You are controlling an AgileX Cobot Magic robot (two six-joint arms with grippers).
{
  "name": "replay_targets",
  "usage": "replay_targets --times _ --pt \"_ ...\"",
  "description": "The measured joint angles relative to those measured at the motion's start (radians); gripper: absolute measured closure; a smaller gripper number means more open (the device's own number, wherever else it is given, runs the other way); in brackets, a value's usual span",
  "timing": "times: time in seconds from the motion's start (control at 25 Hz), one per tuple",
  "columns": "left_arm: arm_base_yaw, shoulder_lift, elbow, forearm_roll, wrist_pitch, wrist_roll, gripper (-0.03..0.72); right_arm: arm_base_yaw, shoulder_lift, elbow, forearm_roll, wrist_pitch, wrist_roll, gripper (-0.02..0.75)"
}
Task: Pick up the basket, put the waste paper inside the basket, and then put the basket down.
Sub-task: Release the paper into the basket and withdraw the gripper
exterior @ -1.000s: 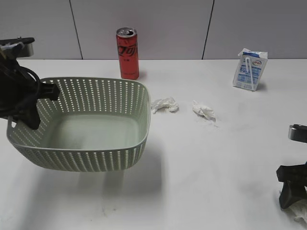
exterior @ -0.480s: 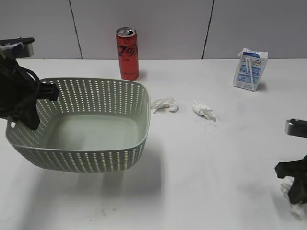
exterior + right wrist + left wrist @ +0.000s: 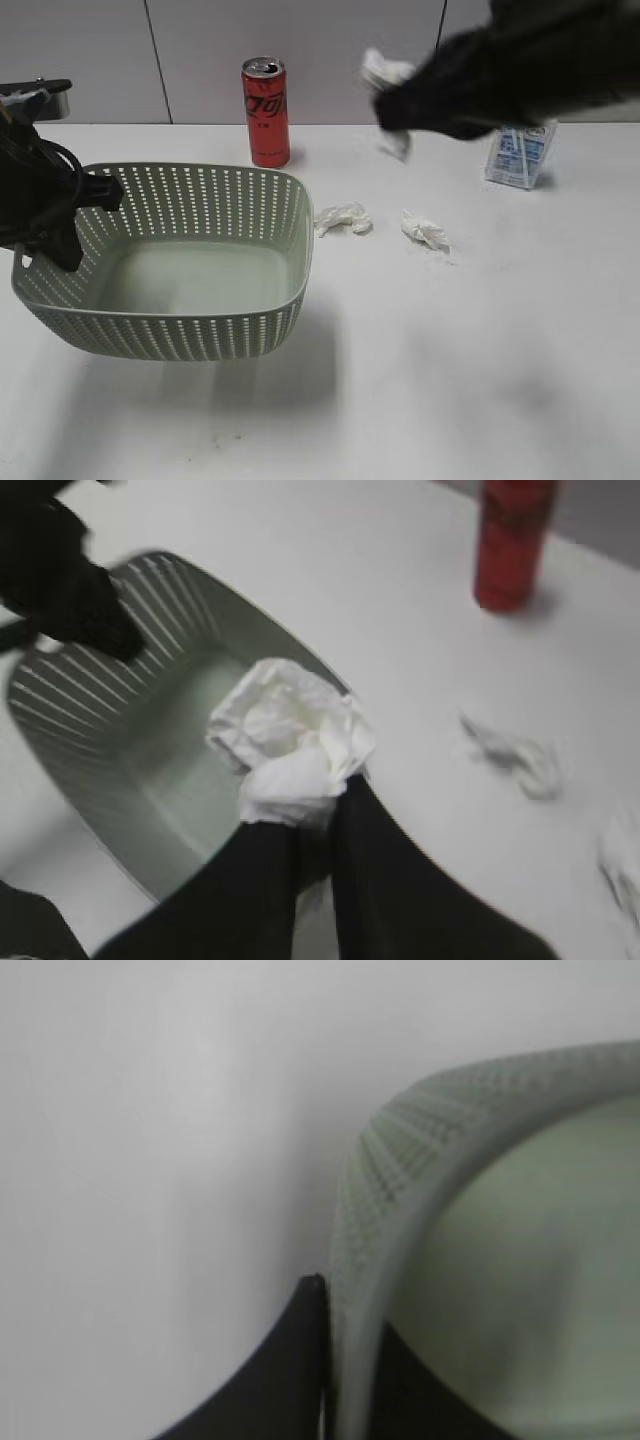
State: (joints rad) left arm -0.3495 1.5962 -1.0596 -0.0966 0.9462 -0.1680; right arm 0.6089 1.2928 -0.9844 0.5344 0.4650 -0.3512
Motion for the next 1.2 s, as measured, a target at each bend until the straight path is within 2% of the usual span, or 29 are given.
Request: replay_targets --times 0.16,0.24,0.32,0.4,0.52,0.56,0.64,0.76,0.88,1.04,1.2 --pt "0.000 0.000 0.000 -0.002 0.006 0.000 0.683 0.154 0.127 -0.168 0.003 -0.028 -0.058 0.694" --pt "0.000 0.000 0.000 -0.002 0.014 0.000 0.683 0.194 0.228 -0.228 0.001 -0.032 -0.063 0.692" --pt "0.000 0.000 0.000 -0.005 0.021 0.000 0.683 0.205 0.322 -0.271 0.001 -0.025 -0.065 0.659" --pt "0.000 0.000 0.000 -0.019 0.026 0.000 0.683 0.206 0.407 -0.315 0.000 0.007 -0.066 0.556" --pt "0.000 0.000 0.000 -0.042 0.025 0.000 0.683 0.206 0.510 -0.380 -0.007 0.068 -0.066 0.276" --pt "0.000 0.000 0.000 -0.045 0.025 0.000 0.683 0.206 0.527 -0.398 -0.007 0.086 -0.066 0.209" --pt "0.000 0.000 0.000 -0.047 0.025 0.000 0.683 0.206 0.544 -0.432 -0.007 0.117 -0.060 0.121" --pt "0.000 0.000 0.000 -0.048 0.026 0.000 0.683 0.197 0.543 -0.485 -0.062 0.160 -0.001 0.111" --pt "0.001 0.000 0.000 -0.049 0.030 0.000 0.683 0.138 0.543 -0.582 -0.182 0.303 0.161 0.159" --pt "0.007 0.000 0.000 -0.049 0.029 0.000 0.683 -0.048 0.573 -0.691 -0.177 0.485 0.230 0.188" --pt "0.009 0.000 0.000 -0.049 0.022 0.000 0.683 -0.208 0.672 -0.704 -0.166 0.532 0.236 0.190"
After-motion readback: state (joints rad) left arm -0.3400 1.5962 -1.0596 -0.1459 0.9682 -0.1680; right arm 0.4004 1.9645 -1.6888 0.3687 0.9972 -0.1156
